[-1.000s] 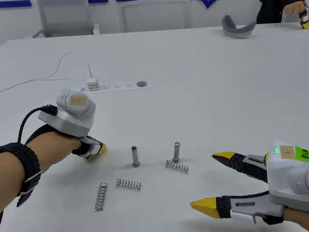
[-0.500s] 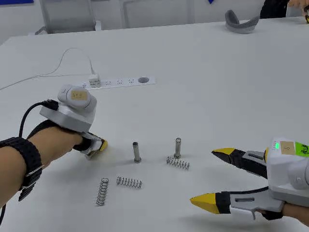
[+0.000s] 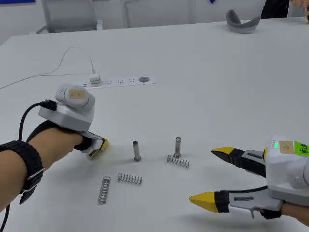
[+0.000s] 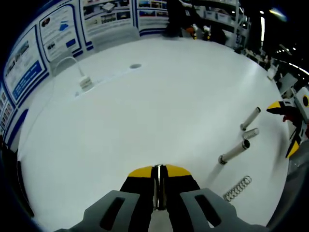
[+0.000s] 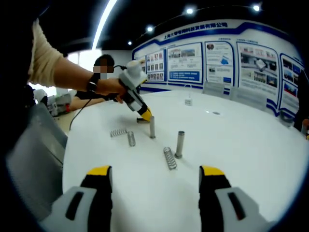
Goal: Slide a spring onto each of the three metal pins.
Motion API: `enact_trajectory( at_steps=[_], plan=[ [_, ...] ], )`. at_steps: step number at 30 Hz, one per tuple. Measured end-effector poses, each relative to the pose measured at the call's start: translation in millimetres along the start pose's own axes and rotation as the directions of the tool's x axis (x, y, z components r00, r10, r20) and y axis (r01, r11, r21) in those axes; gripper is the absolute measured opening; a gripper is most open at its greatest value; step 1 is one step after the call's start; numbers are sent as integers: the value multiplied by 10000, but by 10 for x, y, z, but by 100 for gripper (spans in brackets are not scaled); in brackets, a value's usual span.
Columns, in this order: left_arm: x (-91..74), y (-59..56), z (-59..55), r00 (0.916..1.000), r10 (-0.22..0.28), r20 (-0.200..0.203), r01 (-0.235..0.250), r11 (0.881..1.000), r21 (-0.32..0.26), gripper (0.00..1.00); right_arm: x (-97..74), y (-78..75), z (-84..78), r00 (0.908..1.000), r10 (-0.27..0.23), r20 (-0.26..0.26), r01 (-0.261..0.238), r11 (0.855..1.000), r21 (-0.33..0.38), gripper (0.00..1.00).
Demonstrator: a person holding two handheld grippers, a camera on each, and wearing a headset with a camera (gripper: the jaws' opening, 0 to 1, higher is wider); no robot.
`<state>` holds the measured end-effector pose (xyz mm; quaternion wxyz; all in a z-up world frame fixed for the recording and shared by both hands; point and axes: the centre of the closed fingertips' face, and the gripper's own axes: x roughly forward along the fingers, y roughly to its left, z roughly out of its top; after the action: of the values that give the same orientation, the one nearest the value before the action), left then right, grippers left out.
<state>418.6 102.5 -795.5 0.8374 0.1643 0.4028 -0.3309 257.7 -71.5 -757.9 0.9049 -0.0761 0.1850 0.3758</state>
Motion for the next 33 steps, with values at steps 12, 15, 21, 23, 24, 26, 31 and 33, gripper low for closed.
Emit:
enact_trajectory(
  at_steps=[12,15,21,23,24,26,31,33],
  plan=[
    [-202,-44,78,9986,-96,523,101,9999,-101,7,-7,10,44,10000,-11,18,11,9999,-114,75],
    [-245,-47,76,9981,-105,605,112,9999,-114,7,-8,18,51,10000,-2,12,3,9999,-164,75],
    [-330,-42,63,9970,-90,768,106,9997,-203,7,-8,37,65,10000,36,-26,-37,9997,-238,75],
    [-365,-36,57,9966,-86,815,105,9997,-229,7,-7,50,70,10000,62,-45,-63,9996,-269,75],
    [-385,-35,50,9965,-84,834,104,9997,-237,7,-6,57,73,10000,82,-45,-83,9996,-280,75],
    [-407,-30,39,9963,-61,854,83,9996,-252,7,-4,63,73,9999,100,-60,-102,9995,-299,75],
    [-465,-47,2,9959,-49,900,71,9997,-239,7,3,86,72,9998,160,-96,-164,9993,-342,75],
    [-488,-50,-10,9955,-26,946,47,9997,-220,7,2,92,71,9998,189,-115,-193,9992,-357,75]
  ],
)
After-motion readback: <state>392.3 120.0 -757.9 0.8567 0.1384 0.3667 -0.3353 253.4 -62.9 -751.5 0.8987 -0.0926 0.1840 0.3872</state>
